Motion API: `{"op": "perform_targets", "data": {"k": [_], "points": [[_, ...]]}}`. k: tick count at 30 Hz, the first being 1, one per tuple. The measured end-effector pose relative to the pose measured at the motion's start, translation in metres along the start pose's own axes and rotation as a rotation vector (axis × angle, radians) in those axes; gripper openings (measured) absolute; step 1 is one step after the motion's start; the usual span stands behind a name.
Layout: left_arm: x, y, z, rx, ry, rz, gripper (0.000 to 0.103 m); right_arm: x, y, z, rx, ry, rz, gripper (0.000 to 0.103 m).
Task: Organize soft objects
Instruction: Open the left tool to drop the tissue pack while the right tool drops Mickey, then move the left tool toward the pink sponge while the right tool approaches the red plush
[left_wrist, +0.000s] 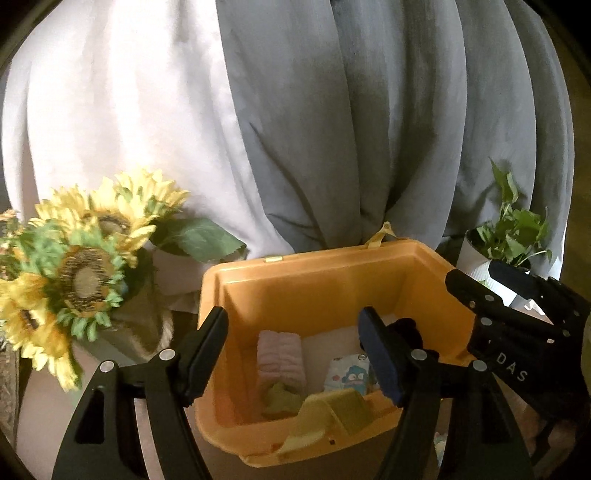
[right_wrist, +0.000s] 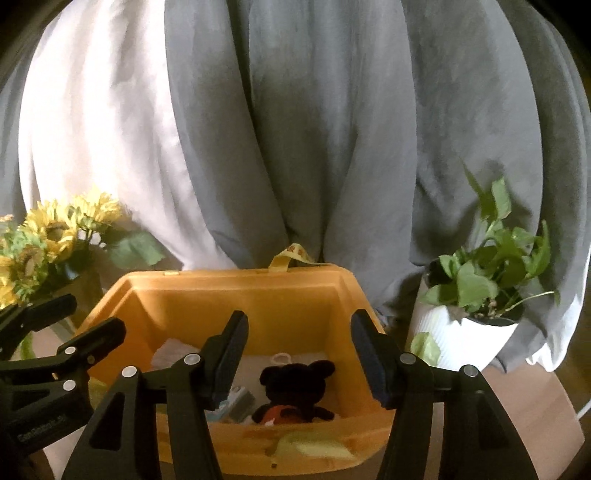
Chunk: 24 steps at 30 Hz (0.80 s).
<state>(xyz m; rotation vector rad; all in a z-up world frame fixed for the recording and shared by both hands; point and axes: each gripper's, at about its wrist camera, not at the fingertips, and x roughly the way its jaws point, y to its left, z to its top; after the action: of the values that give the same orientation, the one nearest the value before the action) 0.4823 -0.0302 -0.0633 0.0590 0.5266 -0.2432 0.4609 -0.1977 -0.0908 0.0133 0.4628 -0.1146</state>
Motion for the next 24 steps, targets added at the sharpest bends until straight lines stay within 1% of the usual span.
{"op": "perform_targets", "data": {"k": [11,16,19,24], "points": [[-0.061,-0.001,0.003,-0.015,-0.062,0.018,0.072,-0.058,0.005,0.007,0.013,-0.05,0.011,0.059],[-0.087,-0.002,0.0,-0.013,-0.084,0.019,0.072,-0.087,0.008,0.006,0.011,-0.078,-0.001,0.059],[-0.105,-0.001,-0.004,-0.007,-0.097,0.019,0.073,-0.104,0.009,0.004,0.021,-0.093,-0.008,0.065],[-0.129,0.0,-0.013,0.003,-0.109,0.025,0.074,-0.131,0.014,-0.003,0.033,-0.116,-0.022,0.065]]}}
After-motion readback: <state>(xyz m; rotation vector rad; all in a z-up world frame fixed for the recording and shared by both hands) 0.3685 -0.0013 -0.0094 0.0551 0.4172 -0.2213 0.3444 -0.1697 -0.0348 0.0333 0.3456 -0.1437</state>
